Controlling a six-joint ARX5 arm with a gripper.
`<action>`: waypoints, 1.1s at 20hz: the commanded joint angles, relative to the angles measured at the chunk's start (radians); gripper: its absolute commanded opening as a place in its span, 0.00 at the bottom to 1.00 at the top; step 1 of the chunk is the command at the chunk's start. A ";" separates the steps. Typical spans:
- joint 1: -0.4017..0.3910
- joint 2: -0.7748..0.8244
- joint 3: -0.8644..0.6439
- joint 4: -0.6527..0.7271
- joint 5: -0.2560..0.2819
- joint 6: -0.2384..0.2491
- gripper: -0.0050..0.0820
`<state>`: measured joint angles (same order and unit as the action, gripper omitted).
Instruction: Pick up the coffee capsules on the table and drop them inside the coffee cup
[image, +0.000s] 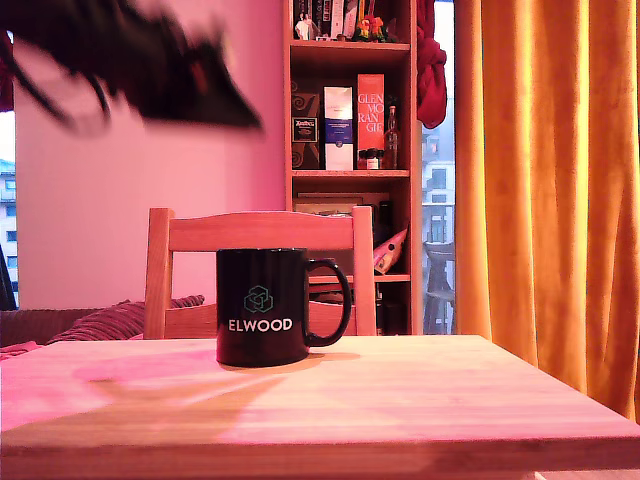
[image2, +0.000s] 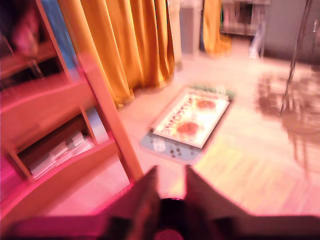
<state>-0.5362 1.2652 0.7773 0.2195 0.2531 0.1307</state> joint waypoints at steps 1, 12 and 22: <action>-0.002 -0.022 -0.008 -0.061 0.000 -0.018 0.03; 0.039 -0.126 -0.046 -0.313 -0.032 -0.050 0.03; 0.257 -0.369 -0.334 -0.181 -0.041 -0.143 0.03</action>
<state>-0.2832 0.9199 0.4744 0.0280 0.2096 -0.0021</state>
